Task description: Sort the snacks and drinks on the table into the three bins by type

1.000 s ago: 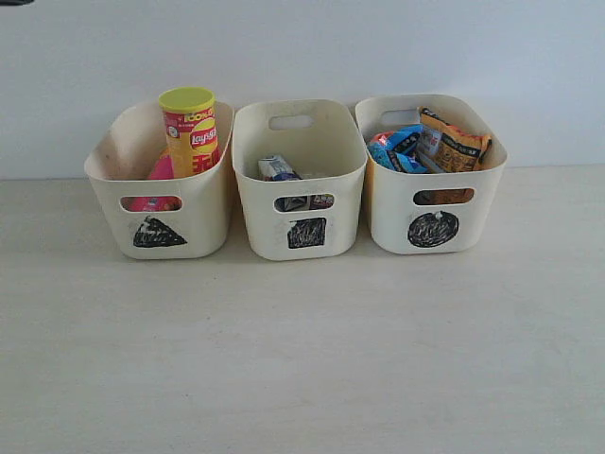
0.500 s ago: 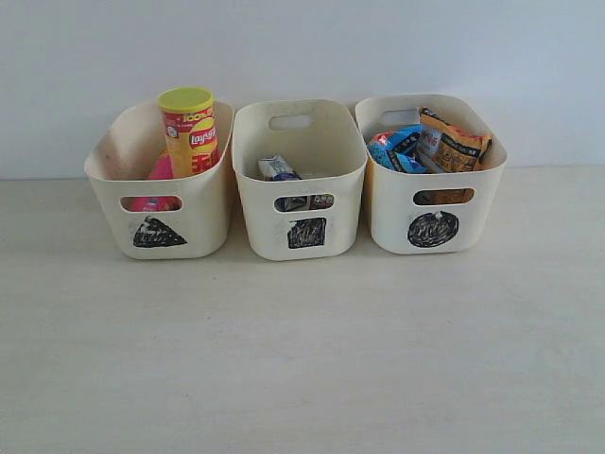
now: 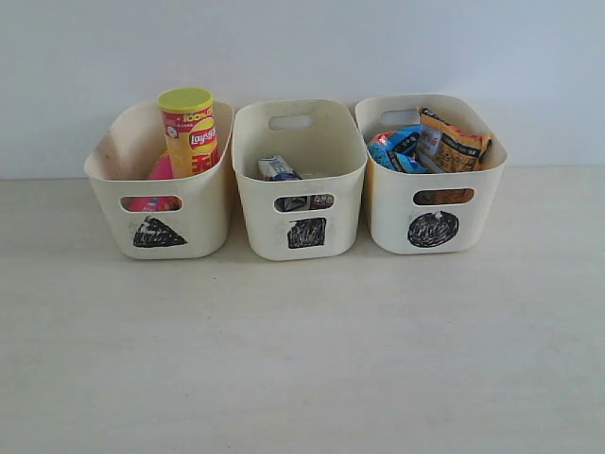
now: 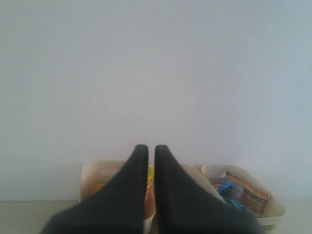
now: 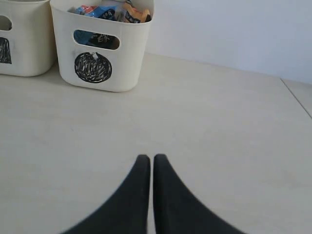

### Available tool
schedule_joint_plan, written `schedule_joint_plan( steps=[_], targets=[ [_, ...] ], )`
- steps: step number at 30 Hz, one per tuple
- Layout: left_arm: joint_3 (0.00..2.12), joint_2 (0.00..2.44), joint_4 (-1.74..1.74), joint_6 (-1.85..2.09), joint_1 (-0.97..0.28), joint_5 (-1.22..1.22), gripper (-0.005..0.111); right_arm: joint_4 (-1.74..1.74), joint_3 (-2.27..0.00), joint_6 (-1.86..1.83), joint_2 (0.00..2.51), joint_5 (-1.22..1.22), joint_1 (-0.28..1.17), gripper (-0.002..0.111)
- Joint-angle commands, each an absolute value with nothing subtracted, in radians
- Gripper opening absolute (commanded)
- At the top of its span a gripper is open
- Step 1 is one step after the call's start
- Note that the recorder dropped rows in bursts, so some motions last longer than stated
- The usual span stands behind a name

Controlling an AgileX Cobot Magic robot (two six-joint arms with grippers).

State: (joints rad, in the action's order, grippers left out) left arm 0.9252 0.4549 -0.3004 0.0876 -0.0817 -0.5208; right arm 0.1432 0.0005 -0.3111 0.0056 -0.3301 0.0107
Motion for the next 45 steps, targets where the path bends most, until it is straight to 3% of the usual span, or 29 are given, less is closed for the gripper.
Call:
schedule_joint_plan(
  steps=[1, 28, 36, 45],
  targets=[
    [0.896, 0.367, -0.323, 0.078, -0.080, -0.563, 0.004, 0.146, 0.000, -0.314, 0.000, -0.321, 0.004, 0.000],
    [0.886, 0.268, -0.299, 0.080, -0.080, -0.578, 0.004, 0.146, 0.000, -0.314, 0.000, -0.326, 0.004, 0.000],
    [0.751, 0.268, 0.055, -0.220, -0.076, -0.525, 0.004, 0.146, 0.000, -0.314, 0.000, -0.326, 0.004, 0.000],
    [0.490, 0.229, 0.095, -0.123, -0.076, -0.333, 0.004, 0.146, 0.000, -0.314, 0.000, -0.326, 0.004, 0.000]
  ],
)
